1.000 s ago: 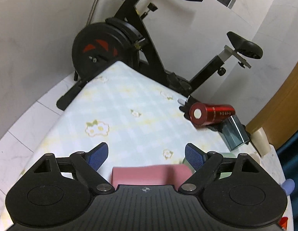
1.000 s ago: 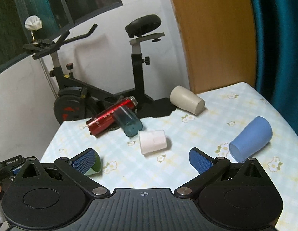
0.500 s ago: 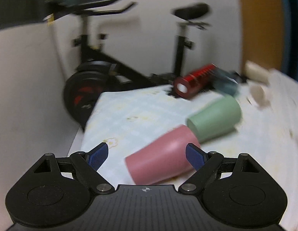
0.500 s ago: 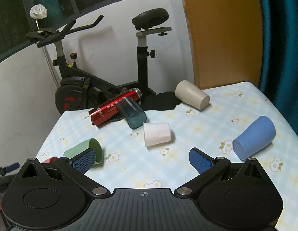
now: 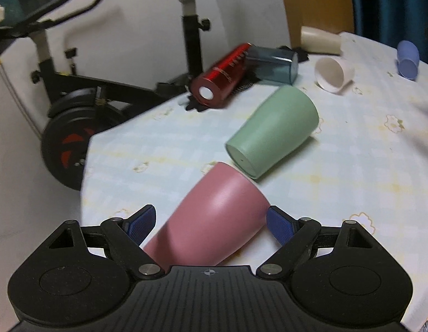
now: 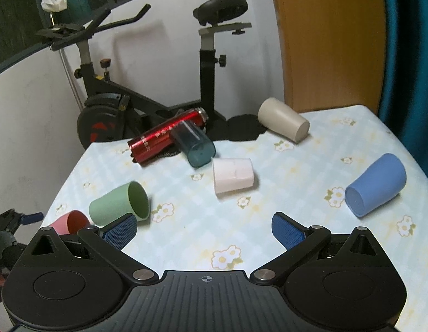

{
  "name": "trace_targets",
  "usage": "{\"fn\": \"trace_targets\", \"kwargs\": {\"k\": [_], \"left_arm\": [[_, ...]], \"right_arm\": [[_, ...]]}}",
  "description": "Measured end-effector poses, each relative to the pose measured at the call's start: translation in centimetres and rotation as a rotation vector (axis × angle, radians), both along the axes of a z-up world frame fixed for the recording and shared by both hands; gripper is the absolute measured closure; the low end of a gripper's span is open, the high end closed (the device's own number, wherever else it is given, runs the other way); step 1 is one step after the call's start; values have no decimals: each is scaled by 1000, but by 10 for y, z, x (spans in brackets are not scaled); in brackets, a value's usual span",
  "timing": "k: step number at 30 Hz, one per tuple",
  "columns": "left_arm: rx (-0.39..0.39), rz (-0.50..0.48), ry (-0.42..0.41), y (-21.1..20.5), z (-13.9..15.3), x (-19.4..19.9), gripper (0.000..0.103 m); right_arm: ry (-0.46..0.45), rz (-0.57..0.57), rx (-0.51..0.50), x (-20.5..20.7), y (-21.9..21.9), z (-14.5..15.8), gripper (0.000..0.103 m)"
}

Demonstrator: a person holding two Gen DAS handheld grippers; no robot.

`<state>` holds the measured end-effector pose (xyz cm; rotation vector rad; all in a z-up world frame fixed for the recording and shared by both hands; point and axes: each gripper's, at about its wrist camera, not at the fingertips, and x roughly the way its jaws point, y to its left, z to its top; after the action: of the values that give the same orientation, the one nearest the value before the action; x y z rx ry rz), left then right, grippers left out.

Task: Flip cup upright
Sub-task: 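Move the left tool toward the pink cup lying on its side, then close the left gripper around the pink cup's body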

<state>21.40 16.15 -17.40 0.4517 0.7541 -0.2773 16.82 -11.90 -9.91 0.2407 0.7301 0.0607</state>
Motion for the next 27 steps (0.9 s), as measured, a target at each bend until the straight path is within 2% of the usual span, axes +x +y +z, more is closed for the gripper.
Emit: {"fn": "trace_targets", "kwargs": {"k": [5, 10, 16, 18, 20, 22, 24, 27], "left_arm": [[17, 3, 32, 4, -9, 9, 14], [-8, 31, 46, 11, -10, 19, 15], [-15, 104, 102, 18, -16, 34, 16], [-46, 148, 132, 24, -19, 42, 18], [-80, 210, 168, 32, -22, 50, 29], [-175, 275, 221, 45, -23, 56, 37], [-273, 327, 239, 56, -22, 58, 38], [-333, 382, 241, 63, -21, 56, 38]], "right_arm": [[9, -5, -7, 2, -2, -3, 0], [23, -9, -2, 4, -3, -7, 0], [27, 0, -3, 3, -1, -8, 0], [27, -1, -4, 3, -1, -8, 0], [29, -3, -4, 1, -2, -8, 0], [30, -4, -3, 0, -3, -8, 0], [28, -6, -1, -2, -4, -7, 0], [26, -12, 6, -3, -6, -7, 0]]}}
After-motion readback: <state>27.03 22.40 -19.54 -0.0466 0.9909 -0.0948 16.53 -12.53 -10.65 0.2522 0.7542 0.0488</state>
